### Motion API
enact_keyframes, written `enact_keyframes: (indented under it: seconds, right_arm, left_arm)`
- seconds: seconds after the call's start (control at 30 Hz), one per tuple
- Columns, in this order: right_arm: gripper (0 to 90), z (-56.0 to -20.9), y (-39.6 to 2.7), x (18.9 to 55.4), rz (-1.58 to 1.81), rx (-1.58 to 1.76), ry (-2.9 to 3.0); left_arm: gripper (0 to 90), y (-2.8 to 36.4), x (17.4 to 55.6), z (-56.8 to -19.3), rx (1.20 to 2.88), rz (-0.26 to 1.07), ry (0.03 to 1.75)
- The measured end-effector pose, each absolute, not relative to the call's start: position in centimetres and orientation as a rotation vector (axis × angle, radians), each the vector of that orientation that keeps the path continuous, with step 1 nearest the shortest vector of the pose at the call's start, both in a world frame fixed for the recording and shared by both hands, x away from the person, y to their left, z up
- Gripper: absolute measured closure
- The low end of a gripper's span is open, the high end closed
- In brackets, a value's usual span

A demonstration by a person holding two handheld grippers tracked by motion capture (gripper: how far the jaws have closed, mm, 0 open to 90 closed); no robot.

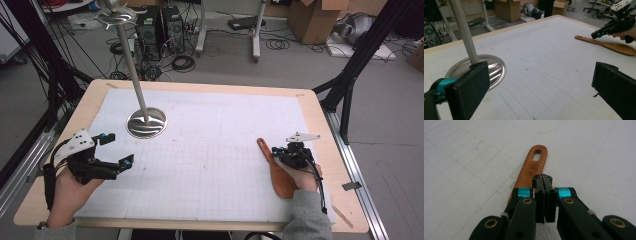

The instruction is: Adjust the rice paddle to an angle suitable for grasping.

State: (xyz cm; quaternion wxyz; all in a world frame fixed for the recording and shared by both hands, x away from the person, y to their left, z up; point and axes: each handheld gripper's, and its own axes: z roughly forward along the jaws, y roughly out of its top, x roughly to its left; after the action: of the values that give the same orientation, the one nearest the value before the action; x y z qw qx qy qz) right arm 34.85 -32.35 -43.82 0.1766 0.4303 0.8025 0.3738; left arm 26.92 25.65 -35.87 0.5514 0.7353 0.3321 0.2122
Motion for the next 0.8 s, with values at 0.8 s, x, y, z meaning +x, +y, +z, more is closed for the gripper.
enact_keyframes:
  seconds: [0.8]
  right_arm:
    - [89.6,-44.20,-31.60,35.10,1.029,1.174,2.342]
  left_arm:
    - [2.2,25.92,26.91,-35.95,1.740,0.505,0.796]
